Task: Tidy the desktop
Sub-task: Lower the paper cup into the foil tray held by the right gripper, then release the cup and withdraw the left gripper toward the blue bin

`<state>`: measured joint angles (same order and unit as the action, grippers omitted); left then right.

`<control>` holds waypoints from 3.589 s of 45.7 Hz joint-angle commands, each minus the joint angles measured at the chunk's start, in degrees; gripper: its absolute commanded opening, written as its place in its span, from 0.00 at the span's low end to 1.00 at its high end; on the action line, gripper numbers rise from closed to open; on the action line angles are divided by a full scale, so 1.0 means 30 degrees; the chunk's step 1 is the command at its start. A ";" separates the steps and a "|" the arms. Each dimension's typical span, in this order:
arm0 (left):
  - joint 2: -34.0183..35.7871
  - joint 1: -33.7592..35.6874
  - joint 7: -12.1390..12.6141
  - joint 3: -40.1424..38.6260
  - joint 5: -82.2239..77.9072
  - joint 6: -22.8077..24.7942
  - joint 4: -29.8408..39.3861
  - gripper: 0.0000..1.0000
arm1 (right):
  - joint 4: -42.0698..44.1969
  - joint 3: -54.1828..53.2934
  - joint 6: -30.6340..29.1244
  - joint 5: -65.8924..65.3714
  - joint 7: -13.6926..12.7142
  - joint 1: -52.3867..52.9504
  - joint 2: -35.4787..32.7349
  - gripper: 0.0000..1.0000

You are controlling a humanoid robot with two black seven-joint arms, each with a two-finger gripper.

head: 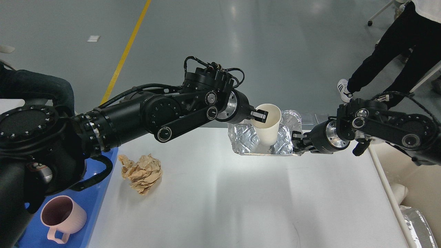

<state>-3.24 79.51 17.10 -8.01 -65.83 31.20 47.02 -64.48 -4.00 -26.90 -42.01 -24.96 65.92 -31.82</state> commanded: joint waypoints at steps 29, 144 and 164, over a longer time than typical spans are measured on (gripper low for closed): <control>-0.1586 -0.0838 -0.0074 -0.0026 0.0087 -0.2372 -0.1113 0.87 | -0.0273 -0.0014 0.0030 -0.0001 0.0001 0.0029 -0.0087 0.00; -0.1908 0.0539 -0.0074 -0.2544 0.2458 -0.3280 -0.1406 0.96 | -0.0214 0.0045 0.0089 -0.0031 0.0001 0.0000 -0.0058 0.00; 0.7254 0.0452 0.0131 -0.2342 0.3017 -0.4862 0.5326 0.96 | -0.0273 0.0074 0.0059 -0.0031 0.0001 -0.0059 -0.0527 0.00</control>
<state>7.98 81.28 17.65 -17.77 -56.55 16.93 55.27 -65.28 -3.77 -26.72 -42.11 -24.96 65.74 -33.50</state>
